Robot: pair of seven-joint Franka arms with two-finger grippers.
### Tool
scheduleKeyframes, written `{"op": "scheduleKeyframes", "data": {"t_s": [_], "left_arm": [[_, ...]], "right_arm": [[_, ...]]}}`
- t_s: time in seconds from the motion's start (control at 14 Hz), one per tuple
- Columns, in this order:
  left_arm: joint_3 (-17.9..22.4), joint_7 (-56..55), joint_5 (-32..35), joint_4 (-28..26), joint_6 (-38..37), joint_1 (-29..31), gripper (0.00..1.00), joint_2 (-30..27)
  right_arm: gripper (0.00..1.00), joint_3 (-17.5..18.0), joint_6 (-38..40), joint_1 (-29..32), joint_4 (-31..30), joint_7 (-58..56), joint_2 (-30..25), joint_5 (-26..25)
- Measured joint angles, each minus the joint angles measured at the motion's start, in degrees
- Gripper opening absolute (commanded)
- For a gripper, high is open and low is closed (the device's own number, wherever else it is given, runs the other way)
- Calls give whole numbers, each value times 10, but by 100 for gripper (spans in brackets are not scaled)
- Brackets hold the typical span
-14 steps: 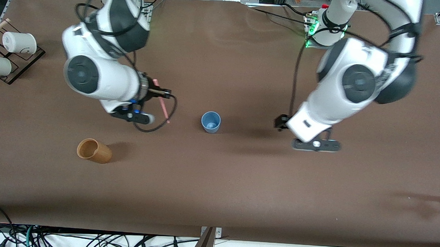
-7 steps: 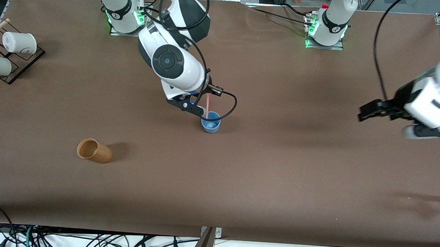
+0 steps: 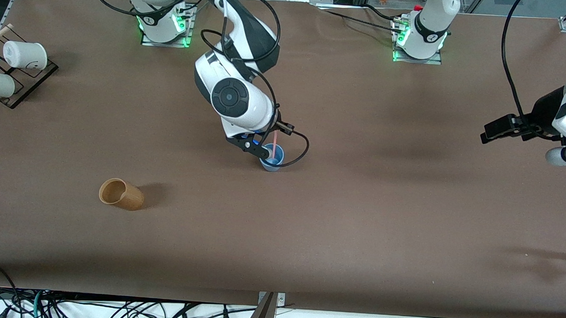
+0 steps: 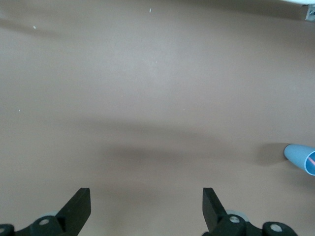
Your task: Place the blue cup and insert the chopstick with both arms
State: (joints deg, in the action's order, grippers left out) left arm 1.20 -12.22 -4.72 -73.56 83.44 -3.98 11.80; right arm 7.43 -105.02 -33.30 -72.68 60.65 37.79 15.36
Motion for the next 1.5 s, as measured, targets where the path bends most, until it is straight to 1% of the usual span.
{"op": "scheduleKeyframes", "data": {"t_s": [0.14, 0.29, 0.43, 0.57, 0.64, 0.79, 0.93, 1.14, 1.29, 1.43, 1.5], "left_arm": [[2, 2, 0, -1, -1, 4, 100, -22], [4, 48, 3, -4, -1, 11, 100, -32], [6, 83, 3, -9, -1, 15, 100, -33], [6, 88, 3, -16, -1, 18, 100, -33], [6, 91, 3, -23, -1, 18, 100, -36], [5, 93, 3, -42, -1, 18, 100, -47], [5, 97, 3, -56, -2, 18, 100, -54], [6, 106, 3, -63, -2, 19, 100, -53], [5, 107, 3, -63, -2, 19, 100, -53], [5, 107, 3, -63, -2, 19, 100, -53], [5, 107, 3, -63, -2, 19, 100, -53]], "right_arm": [[100, -2, -13, 4, -3, 0, 1, 0], [100, -4, -18, 15, 1, 0, -7, -5], [100, -7, -14, 37, 2, 0, -33, -14], [100, -10, 21, 73, 4, -24, -76, -44], [100, -11, 45, 96, 3, -63, -99, -55], [100, -13, 88, 154, -10, -187, -153, -71], [100, -15, 117, 224, -53, -341, -219, -98], [100, -17, 125, 321, -136, -560, -312, -133], [100, -20, 125, 348, -164, -642, -341, -157], [100, -20, 124, 351, -173, -663, -347, -184], [100, -18, 123, 350, -175, -663, -347, -190]]}}
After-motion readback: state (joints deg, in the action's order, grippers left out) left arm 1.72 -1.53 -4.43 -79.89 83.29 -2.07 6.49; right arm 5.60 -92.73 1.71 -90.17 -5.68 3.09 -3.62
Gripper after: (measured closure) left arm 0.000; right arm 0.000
